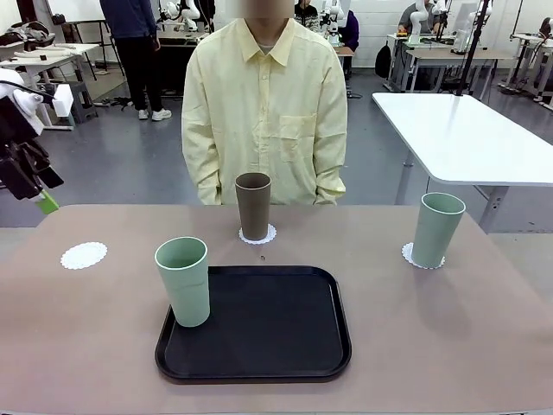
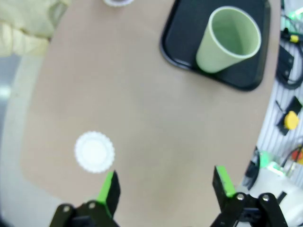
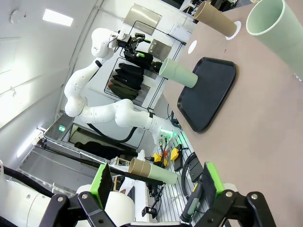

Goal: Place coasters on the table and set cups on them.
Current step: Take one Reusable plastic cup from the Flat Tray and place it on a coaster set by the human.

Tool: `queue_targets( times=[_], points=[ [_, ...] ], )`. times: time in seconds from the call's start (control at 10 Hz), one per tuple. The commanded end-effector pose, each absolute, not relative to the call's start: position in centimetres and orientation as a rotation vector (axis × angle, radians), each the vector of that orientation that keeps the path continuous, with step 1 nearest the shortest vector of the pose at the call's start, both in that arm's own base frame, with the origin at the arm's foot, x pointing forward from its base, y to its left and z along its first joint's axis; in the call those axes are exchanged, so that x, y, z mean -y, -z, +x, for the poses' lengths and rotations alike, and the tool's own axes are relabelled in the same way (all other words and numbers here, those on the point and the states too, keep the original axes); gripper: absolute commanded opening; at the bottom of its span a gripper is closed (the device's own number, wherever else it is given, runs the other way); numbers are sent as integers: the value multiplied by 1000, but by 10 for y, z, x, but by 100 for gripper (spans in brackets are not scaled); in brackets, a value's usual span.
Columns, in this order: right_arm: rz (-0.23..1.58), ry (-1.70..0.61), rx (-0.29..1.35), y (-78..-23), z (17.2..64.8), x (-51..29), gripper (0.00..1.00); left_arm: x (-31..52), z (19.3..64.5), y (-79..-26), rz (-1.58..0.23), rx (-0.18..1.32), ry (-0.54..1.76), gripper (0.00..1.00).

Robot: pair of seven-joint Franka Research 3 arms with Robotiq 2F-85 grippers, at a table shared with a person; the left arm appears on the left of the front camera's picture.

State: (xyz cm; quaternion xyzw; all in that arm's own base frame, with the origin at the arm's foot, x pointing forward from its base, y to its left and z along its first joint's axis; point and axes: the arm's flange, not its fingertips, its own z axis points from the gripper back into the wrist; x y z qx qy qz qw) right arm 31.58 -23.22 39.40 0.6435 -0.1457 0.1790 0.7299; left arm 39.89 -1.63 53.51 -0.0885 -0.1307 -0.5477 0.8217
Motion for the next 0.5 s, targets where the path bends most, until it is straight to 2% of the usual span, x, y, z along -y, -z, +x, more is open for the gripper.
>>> queue_targets(
  times=[0.0, 0.2, 0.3, 0.4],
  points=[
    [1408, -406, 344, -392, 312, 228, 100, 15, 398, -540, -198, 269, 1164, 100],
    [1408, -406, 344, -392, 312, 228, 100, 14, 399, -536, -191, 280, 1160, 100],
    [1408, -406, 344, -392, 312, 228, 100, 9, 406, -528, -216, 313, 1305, 100],
    [1408, -406, 344, -392, 312, 228, 100, 13, 408, -508, -282, 455, 1525, 100]
  ],
)
